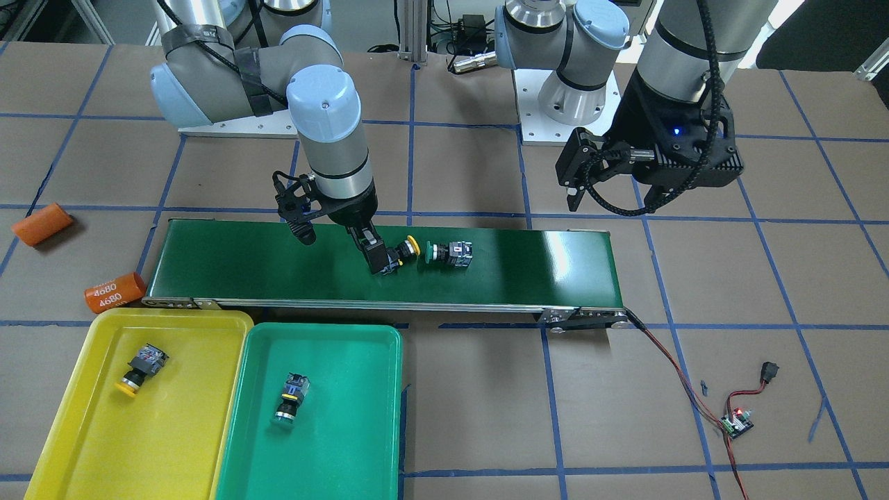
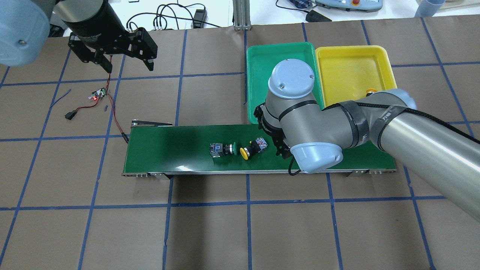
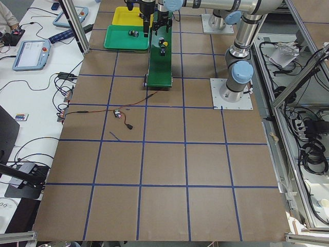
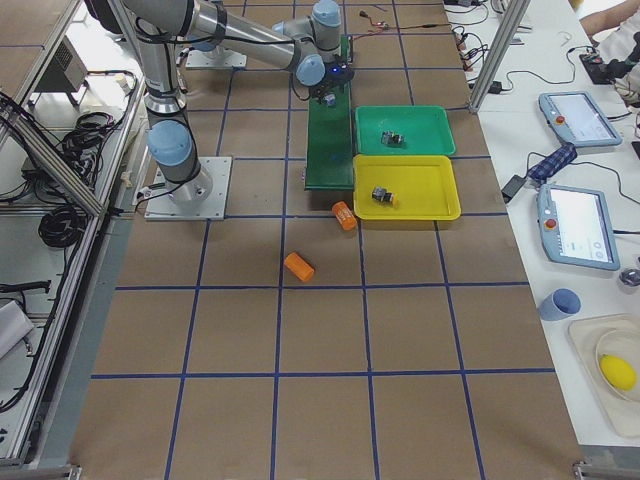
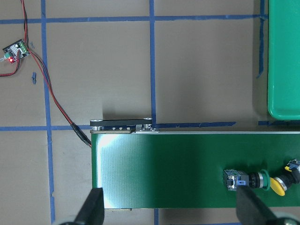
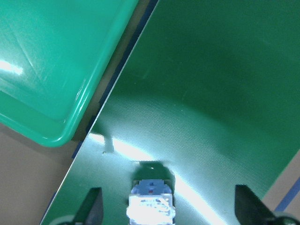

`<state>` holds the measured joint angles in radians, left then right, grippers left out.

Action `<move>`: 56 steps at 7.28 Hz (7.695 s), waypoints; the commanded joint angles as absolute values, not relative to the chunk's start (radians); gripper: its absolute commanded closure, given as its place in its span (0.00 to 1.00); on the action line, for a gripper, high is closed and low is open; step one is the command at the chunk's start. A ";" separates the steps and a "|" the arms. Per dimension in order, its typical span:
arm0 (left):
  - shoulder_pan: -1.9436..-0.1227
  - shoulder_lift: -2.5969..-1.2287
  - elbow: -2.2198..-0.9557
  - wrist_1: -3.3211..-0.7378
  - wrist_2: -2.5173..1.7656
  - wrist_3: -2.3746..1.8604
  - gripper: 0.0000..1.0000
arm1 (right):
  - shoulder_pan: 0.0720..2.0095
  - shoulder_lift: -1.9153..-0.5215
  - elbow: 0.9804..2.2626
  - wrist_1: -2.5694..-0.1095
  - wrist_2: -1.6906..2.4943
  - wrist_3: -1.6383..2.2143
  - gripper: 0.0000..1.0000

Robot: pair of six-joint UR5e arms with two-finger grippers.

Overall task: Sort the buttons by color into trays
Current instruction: 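Grasp the yellow button on the belt with the right gripper, then carry the yellow button into the yellow tray and open the right gripper, then move the right gripper back over the belt toward the green button, then grasp the green-capped button on the belt with the right gripper, then carry the green button into the green tray and open the right gripper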

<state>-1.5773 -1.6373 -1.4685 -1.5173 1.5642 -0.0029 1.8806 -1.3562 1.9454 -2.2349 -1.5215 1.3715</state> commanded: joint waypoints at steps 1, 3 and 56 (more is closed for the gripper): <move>-1.578 -1.628 -1.471 -1.517 1.571 -0.003 0.00 | 1.887 -1.333 1.947 -2.235 -1.528 1.371 0.00; -1.577 -1.629 -1.471 -1.517 1.568 -0.003 0.00 | 1.898 -1.302 1.945 -2.243 -1.528 1.373 0.00; -1.537 -1.615 -1.470 -1.522 1.563 -0.002 0.00 | 1.787 -1.338 1.772 -2.114 -1.675 1.121 1.00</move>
